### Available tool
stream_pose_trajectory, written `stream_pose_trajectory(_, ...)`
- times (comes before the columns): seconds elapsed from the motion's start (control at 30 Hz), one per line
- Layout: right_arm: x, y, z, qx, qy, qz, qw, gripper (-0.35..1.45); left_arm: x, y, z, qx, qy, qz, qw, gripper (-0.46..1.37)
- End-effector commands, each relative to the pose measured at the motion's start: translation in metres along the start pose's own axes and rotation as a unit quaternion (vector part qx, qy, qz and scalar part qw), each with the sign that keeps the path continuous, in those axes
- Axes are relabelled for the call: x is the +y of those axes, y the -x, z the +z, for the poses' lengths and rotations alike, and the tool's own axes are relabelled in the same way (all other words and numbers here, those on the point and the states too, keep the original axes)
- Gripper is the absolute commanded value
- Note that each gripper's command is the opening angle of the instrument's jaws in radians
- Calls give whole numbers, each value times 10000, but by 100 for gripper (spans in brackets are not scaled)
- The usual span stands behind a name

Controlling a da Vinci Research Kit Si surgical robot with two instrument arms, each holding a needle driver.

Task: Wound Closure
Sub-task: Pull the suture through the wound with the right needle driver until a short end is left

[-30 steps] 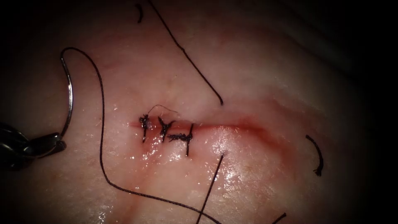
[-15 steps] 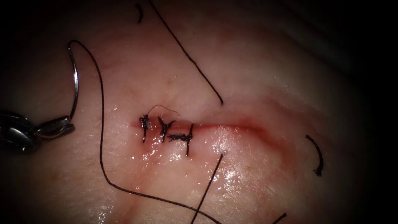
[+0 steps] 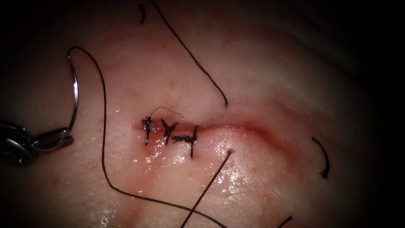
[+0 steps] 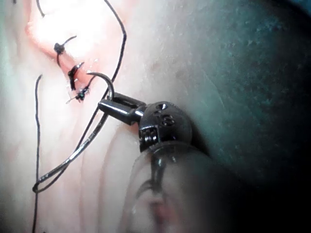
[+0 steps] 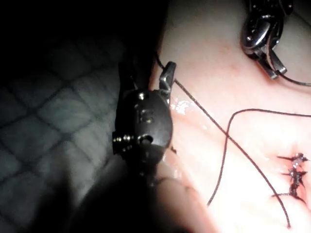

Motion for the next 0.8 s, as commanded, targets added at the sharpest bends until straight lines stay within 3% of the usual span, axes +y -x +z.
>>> stream_pose_trajectory(0.03, 10, -3, -7, 18, 21, -111, 9999, 124, -2, 0, 2, 0, 47, 0, 10000, -35)
stream_pose_trajectory(0.3, 94, -30, -77, 160, 232, -522, 9982, 125, -3, -7, 2, 48, 46, -19, 10000, -35)
stream_pose_trajectory(0.53, 126, -33, -125, 44, 261, -785, 9966, 123, -3, -8, 2, 48, 45, -18, 10000, -35)
stream_pose_trajectory(0.63, 144, -19, -136, -35, 285, -1098, 9935, 120, -2, -9, 2, 47, 44, -18, 10000, -35)
stream_pose_trajectory(0.73, 160, 7, -135, -119, 346, -1154, 9926, 119, -2, -10, 3, 74, 49, -18, 10000, -35)
stream_pose_trajectory(0.8, 170, 35, -128, -195, 410, -1176, 9920, 122, -2, -11, 3, 85, 51, -20, 9999, -35)
